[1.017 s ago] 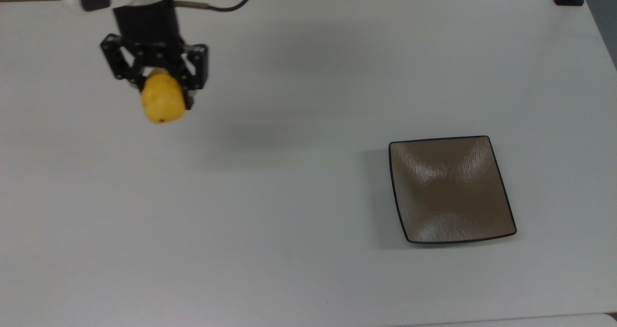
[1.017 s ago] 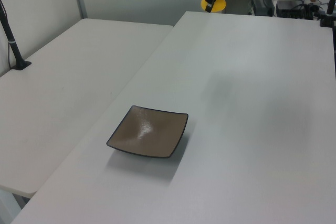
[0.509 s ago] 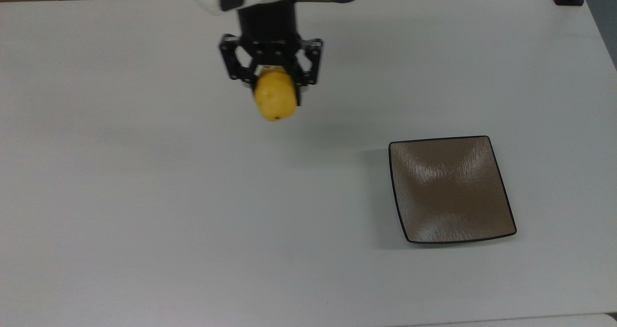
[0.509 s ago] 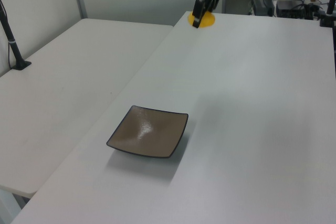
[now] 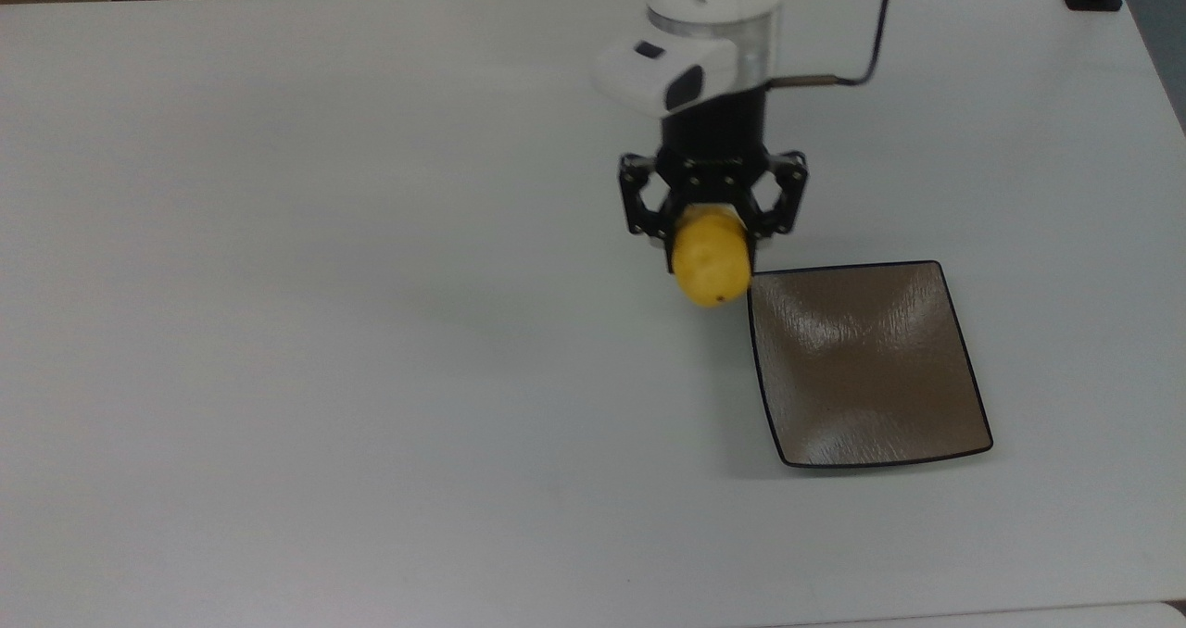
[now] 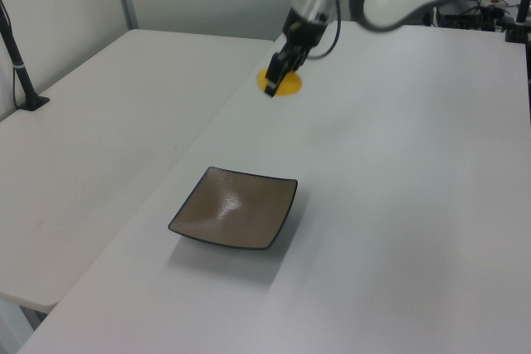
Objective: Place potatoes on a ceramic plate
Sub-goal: 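Lift the potato and carry it toward the brown square plate, then lower the potato onto the plate and open the gripper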
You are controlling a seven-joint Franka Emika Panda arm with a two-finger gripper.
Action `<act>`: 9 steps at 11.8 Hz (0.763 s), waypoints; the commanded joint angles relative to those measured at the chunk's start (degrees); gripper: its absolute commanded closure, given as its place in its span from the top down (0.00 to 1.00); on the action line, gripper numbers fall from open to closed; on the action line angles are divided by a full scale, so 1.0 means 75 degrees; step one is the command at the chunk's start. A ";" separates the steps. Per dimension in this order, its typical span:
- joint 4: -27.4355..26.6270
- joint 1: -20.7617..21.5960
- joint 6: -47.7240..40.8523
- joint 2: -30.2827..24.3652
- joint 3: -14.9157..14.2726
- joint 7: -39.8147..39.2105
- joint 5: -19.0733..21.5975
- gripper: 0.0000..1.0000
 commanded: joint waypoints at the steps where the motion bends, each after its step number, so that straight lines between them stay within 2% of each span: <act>1: 0.0039 0.0451 0.1166 0.0525 -0.0061 0.0392 -0.0242 0.21; 4: 0.0191 0.0850 0.1986 0.1157 -0.0061 0.0463 -0.0265 0.24; 6: 0.0215 0.1073 0.2654 0.1544 -0.0073 0.0883 -0.0347 0.25; 9: 0.0531 0.1237 0.3031 0.2200 -0.0061 0.1048 -0.0371 0.29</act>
